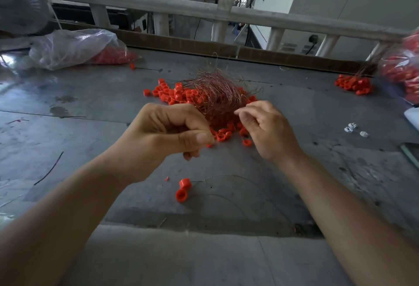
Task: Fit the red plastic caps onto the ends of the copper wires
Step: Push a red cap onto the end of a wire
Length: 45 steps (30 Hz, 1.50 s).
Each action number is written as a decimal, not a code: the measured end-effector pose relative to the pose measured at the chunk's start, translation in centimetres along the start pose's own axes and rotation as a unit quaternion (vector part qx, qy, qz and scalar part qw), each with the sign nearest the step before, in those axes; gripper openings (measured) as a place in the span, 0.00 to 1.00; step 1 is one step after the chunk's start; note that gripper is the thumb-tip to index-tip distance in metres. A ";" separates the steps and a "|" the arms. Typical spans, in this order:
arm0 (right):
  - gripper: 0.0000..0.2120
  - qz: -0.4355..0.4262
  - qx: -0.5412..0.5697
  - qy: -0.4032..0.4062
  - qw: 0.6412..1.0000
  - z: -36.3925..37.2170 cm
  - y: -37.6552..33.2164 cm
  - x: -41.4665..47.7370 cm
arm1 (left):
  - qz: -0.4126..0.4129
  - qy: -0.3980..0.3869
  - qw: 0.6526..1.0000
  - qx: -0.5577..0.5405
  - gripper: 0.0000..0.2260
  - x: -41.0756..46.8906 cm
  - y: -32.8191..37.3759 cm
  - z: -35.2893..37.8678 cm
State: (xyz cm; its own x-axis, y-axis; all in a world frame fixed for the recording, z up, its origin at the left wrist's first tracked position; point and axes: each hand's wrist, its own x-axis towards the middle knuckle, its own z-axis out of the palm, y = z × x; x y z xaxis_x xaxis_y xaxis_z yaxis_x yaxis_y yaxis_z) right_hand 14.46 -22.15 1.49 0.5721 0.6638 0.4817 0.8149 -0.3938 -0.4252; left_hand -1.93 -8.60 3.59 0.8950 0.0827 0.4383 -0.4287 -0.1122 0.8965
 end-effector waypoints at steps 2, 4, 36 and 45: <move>0.15 -0.002 0.019 0.025 1.000 -0.8 0.0 0.1 | -0.023 0.019 0.999 0.030 0.09 0.0 -0.1 -0.2; 0.14 -0.003 0.045 0.048 0.998 -1.6 0.1 0.2 | -0.048 0.049 0.996 0.058 0.03 0.1 -0.2 -0.3; 0.07 -0.227 0.047 -0.060 0.971 -2.0 -3.9 -1.9 | -0.167 0.085 0.977 0.102 0.07 0.5 -0.7 0.3; 0.06 -0.207 0.085 0.124 0.967 -3.8 -3.1 -1.4 | -0.116 0.108 0.977 0.141 0.18 0.5 -0.9 0.6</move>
State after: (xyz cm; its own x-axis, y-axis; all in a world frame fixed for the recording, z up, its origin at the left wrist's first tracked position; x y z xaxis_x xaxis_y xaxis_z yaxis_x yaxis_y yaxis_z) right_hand 11.49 -24.27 5.08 0.2210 0.5605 0.7981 0.9642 -0.0028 -0.2650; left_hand -1.08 -9.08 2.98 0.9038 0.3431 0.2557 -0.1379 -0.3320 0.9331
